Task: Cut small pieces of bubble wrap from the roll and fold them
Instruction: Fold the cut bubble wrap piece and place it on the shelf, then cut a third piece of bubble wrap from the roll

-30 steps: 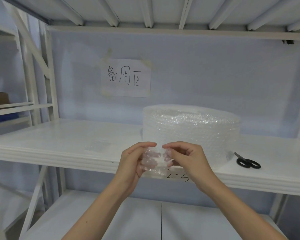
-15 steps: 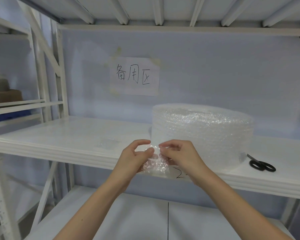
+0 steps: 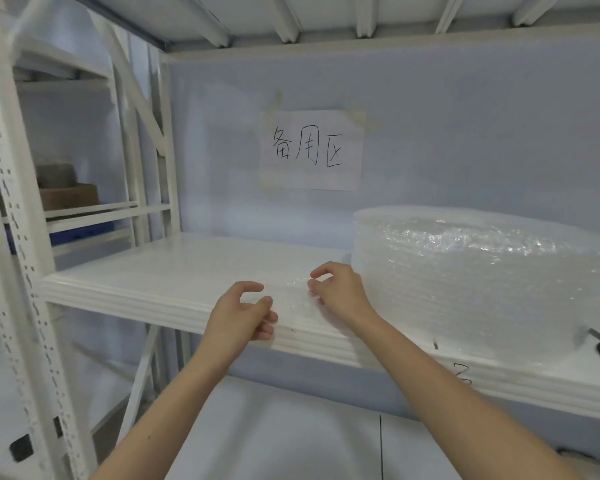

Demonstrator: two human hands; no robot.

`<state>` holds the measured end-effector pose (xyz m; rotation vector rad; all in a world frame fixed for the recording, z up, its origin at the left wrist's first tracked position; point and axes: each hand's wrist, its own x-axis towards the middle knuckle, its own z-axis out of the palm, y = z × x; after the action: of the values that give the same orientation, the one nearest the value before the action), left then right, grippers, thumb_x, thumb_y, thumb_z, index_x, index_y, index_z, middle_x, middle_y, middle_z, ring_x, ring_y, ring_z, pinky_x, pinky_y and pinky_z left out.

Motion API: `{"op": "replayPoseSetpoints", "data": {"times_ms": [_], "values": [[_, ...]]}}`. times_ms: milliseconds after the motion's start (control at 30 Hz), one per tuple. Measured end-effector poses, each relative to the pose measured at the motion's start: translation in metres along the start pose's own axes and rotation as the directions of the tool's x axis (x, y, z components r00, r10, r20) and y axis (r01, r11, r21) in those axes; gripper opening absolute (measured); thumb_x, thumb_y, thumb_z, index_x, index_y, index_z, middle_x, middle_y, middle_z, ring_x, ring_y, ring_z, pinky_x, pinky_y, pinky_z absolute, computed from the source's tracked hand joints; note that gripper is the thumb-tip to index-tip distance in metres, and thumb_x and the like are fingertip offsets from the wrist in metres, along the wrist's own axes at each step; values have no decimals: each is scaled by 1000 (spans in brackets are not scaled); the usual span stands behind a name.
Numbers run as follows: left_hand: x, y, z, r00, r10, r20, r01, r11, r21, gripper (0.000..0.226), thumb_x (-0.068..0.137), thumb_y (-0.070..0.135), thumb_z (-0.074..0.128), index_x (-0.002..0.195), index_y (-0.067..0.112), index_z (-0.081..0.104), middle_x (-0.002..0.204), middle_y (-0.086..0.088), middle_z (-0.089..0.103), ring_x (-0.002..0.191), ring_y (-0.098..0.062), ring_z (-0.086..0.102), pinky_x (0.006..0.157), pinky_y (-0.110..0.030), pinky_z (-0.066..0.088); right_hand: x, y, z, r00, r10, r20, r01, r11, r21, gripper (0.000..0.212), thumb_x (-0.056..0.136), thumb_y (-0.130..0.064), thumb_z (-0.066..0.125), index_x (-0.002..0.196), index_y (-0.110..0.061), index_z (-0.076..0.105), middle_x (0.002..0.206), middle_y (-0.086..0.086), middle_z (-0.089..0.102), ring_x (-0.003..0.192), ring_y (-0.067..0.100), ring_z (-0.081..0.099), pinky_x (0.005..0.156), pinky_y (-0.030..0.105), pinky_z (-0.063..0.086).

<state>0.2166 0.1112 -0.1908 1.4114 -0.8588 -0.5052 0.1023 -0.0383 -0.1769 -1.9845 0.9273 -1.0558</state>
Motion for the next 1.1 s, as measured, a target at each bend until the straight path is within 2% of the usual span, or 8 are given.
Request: {"op": "replayPoseSetpoints", "data": {"times_ms": [100, 267, 433, 600, 700, 900, 1000, 1100], "values": [[3, -8, -10, 1000, -16, -21, 16, 1000, -1, 22, 93, 7, 51, 112, 13, 58, 77, -18, 72, 54, -23, 60, 59, -30, 58, 13, 9, 7, 1000, -20, -13, 17, 984, -177, 17, 86, -22, 60, 101, -17, 64, 100, 6, 69, 88, 23, 65, 76, 33, 52], [5, -13, -15, 999, -23, -41, 22, 1000, -14, 24, 93, 3, 44, 108, 12, 61, 74, -18, 71, 53, -24, 60, 58, -31, 57, 12, 5, 19, 994, -104, 29, 104, 845, -524, 20, 92, -22, 50, 108, -10, 54, 110, 11, 56, 93, 32, 58, 69, 34, 41], [-4, -5, -7, 1000, -11, -16, 11, 1000, -19, 23, 93, 3, 44, 105, 12, 61, 77, -19, 70, 54, -23, 59, 55, -27, 55, -11, -8, 8, 974, -224, -38, 171, 833, -526, 27, 99, -25, 38, 99, -4, 55, 105, 14, 54, 85, 39, 57, 74, 41, 47], [-18, 6, 19, 998, 9, 61, -8, 1000, -28, 23, 93, 2, 43, 103, 9, 63, 78, -17, 70, 52, -19, 61, 53, -25, 54, -85, -18, -50, 963, -263, 50, 252, 825, -505, 31, 93, -33, 41, 73, -12, 52, 70, 5, 60, 68, 28, 57, 61, 37, 45], [-30, 14, 46, 991, 28, 130, -23, 999, -38, 23, 93, 3, 44, 99, 9, 65, 80, -15, 71, 55, -19, 62, 56, -26, 56, -127, -3, -109, 978, -207, 6, 167, 770, -616, 44, 90, -39, 44, 54, -14, 41, 50, 3, 51, 53, 25, 51, 52, 34, 39], [-59, 32, 112, 954, 49, 297, -31, 997, -67, 17, 96, 12, 52, 99, 10, 68, 94, -11, 73, 61, -19, 63, 63, -29, 59, -159, 41, -240, 896, -238, -376, -83, 742, -666, 46, 88, -26, 51, 47, -12, 33, 38, 1, 36, 42, 23, 39, 46, 32, 32], [-71, 39, 140, 925, 65, 374, -48, 997, -57, 19, 94, 26, 58, 100, 12, 69, 100, -6, 73, 60, -16, 62, 62, -28, 59, -156, 63, -290, 869, -162, -468, -247, 677, -693, 40, 90, -34, 49, 59, -9, 50, 55, 5, 53, 53, 26, 52, 51, 32, 37], [-81, 46, 161, 900, 65, 431, -56, 998, -34, 29, 92, 40, 60, 99, 14, 69, 101, -2, 73, 56, -15, 60, 63, -31, 59, -144, 85, -315, 879, 128, -459, -454, 517, -726, 43, 86, -54, 48, 80, -12, 57, 90, 7, 54, 78, 32, 58, 68, 37, 48]]}}
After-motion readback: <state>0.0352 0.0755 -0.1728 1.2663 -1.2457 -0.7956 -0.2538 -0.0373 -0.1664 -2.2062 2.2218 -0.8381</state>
